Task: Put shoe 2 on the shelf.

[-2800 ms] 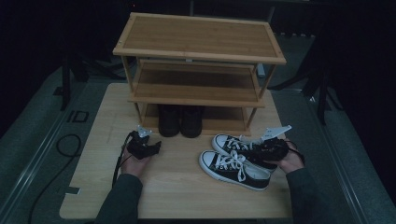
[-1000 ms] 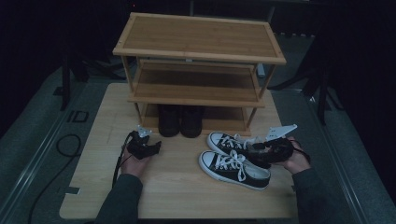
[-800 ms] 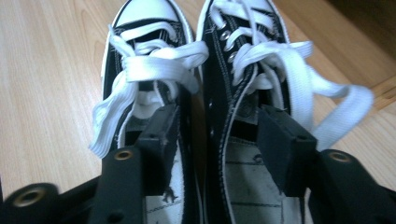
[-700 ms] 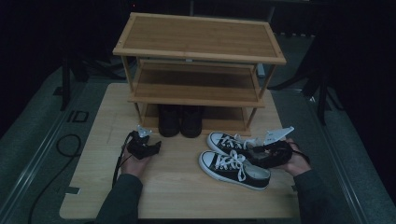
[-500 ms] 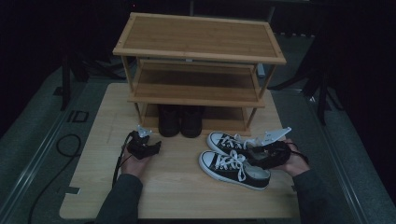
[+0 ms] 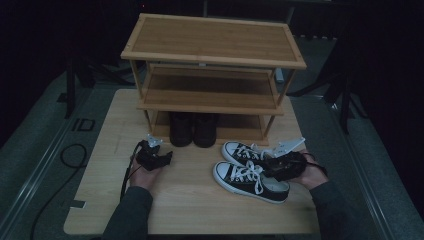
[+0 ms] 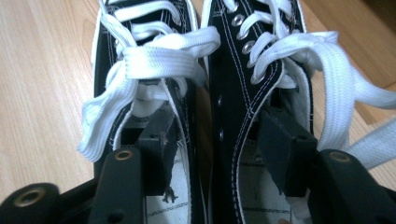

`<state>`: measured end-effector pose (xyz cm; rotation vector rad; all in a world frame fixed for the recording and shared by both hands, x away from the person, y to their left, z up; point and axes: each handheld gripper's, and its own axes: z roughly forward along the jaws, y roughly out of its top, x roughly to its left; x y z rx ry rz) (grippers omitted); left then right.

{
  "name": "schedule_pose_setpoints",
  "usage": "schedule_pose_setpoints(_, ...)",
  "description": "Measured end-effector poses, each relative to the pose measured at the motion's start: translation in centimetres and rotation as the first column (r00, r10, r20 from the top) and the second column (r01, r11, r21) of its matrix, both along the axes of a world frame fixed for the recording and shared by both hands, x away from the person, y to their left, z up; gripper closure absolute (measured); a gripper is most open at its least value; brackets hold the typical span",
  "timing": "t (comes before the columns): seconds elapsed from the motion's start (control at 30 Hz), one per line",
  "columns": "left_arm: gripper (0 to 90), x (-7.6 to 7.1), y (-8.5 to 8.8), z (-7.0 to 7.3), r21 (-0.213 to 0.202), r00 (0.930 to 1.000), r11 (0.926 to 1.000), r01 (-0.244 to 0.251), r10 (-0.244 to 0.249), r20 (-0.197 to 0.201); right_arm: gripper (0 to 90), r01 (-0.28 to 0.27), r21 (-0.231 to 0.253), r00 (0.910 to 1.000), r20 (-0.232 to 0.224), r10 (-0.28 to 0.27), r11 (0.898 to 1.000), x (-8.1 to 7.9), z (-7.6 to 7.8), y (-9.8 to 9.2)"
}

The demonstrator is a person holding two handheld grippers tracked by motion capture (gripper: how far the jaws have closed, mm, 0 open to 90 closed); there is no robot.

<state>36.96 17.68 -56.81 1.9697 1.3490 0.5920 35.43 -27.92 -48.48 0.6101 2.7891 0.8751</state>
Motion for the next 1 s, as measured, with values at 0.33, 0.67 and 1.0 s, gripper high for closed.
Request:
schedule_pose_setpoints(0.33, 36.0, 0.0, 0.0, 0.0, 0.0, 1.0, 1.0, 0.0, 0.0, 0.0, 54.7, -0.021, -0.082, 0.9997, 0.009, 0.021, 0.996, 0.3, -0.7, 1.4)
schedule_pose_setpoints(0.67, 36.0, 0.0, 0.0, 0.0, 0.0, 1.0, 1.0, 0.0, 0.0, 0.0, 58.4, -0.051, -0.111, 0.9987, -0.005, 0.051, 0.993, 0.9, -1.2, 2.4)
schedule_pose_setpoints(1.0, 36.0, 0.0, 0.0, 0.0, 0.0, 1.0, 1.0, 0.0, 0.0, 0.0, 83.0, -0.085, -0.091, 0.9962, -0.026, 0.083, 0.992, 1.1, -1.3, 2.3)
